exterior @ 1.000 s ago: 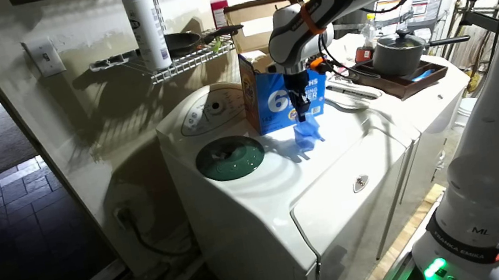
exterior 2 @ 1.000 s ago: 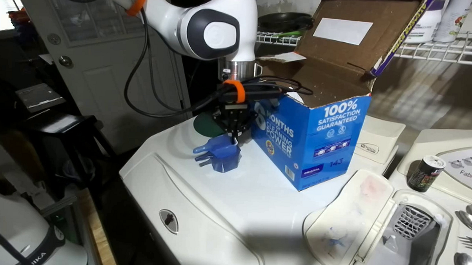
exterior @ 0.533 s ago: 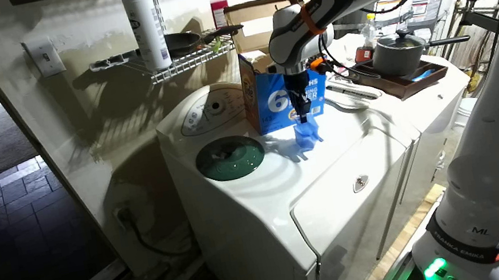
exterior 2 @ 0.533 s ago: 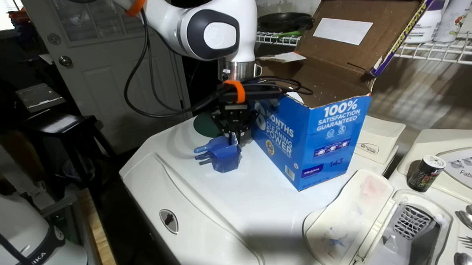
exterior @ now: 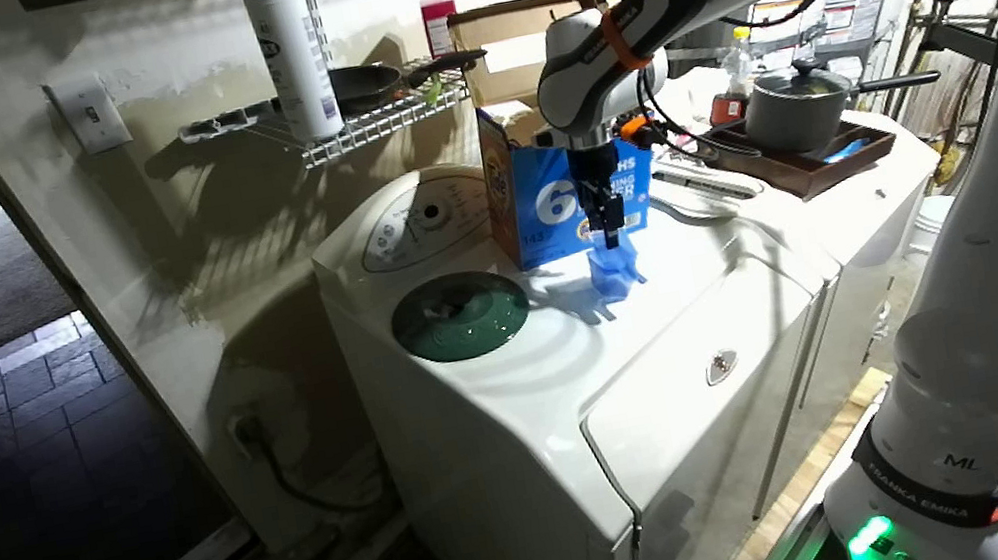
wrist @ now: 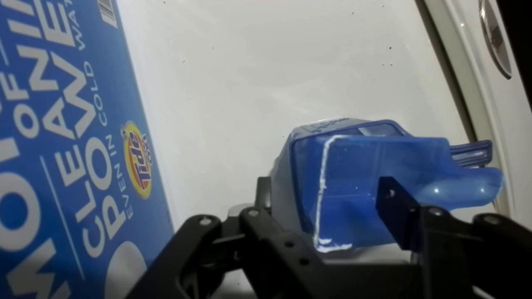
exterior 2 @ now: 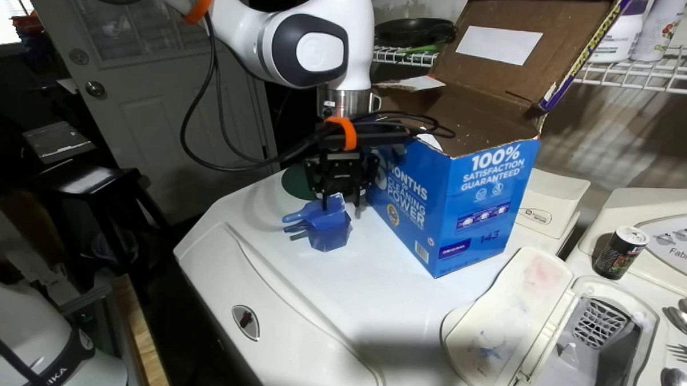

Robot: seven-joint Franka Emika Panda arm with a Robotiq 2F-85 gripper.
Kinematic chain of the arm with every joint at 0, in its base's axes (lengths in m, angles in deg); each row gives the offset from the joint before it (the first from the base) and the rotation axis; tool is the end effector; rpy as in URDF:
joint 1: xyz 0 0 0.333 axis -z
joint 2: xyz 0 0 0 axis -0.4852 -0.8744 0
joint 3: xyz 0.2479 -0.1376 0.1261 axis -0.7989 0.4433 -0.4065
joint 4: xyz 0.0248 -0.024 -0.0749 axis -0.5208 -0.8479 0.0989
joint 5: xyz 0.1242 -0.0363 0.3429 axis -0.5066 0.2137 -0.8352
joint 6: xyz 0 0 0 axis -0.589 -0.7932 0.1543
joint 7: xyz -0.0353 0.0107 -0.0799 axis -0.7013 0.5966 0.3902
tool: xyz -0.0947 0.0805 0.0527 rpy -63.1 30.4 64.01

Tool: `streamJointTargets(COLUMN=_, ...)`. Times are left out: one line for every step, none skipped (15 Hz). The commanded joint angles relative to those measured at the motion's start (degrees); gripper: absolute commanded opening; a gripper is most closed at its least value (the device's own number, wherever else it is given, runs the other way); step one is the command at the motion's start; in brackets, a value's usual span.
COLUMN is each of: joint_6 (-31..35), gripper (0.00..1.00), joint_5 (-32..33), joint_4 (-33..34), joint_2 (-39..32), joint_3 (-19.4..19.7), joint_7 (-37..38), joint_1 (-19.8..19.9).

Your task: Pick up the top light blue measuring cup and turn it one hundred and eighty degrees until the handles on both measuring cups are aligned

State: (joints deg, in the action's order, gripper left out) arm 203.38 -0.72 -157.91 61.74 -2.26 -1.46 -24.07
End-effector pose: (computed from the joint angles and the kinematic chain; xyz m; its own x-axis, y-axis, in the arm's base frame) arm 0.4987 -0.0843 0.3303 0.4635 0.8786 -0.1155 0.8769 -0.4735 -0.0829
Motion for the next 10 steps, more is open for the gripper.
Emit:
streamJointTargets(joint_6=0.5, gripper=0.37, joint_5=0.54, joint_4=-1.5, joint_2=0.37, joint_3=-0.35, joint_7=-0.16, joint_1=-0.08)
streamJointTargets(joint_6=0.43, gripper=0.28, joint_5=0.52, joint_4=-1.49, joint_2=0.43, joint_3=-0.36, joint_7=-0.2, joint_1=-0.08)
streamJointTargets(joint_6=0.4, gripper=0.22, joint_5=0.53, joint_4=-1.51, joint_2=0.59, joint_3=-0.38, joint_7=-0.24, joint_1=-0.1)
streamJointTargets(joint_6=0.4, gripper=0.14, joint_5=0.53, joint_4=-1.59, joint_2=0.76, joint_3=-0.4, joint_7=-0.28, joint_1=-0.13)
streamJointTargets(joint_6=0.29, gripper=0.07, joint_5=0.59, joint_4=-1.72, joint_2=1.01, joint_3=-0.46, joint_7=-0.41, joint_1=-0.18)
streamJointTargets(joint_6=0.1, gripper=0.02, joint_5=0.55, joint_4=-1.75, joint_2=1.16, joint_3=-0.5, joint_7=-0.59, joint_1=-0.21)
streamJointTargets(joint_6=-0.05, gripper=0.0, joint_5=0.48, joint_4=-1.76, joint_2=1.26, joint_3=-0.51, joint_7=-0.76, joint_1=-0.21)
streamJointTargets(joint_6=-0.13, gripper=0.0, joint_5=0.59, joint_4=-1.72, joint_2=1.27, joint_3=-0.53, joint_7=-0.83, joint_1=-0.22)
streamJointTargets(joint_6=-0.34, gripper=0.0, joint_5=0.63, joint_4=-1.61, joint_2=1.27, joint_3=-0.55, joint_7=-0.91, joint_1=-0.22)
streamJointTargets(joint_6=-0.52, gripper=0.0, joint_5=0.57, joint_4=-1.55, joint_2=1.27, joint_3=-0.59, joint_7=-1.04, joint_1=-0.22)
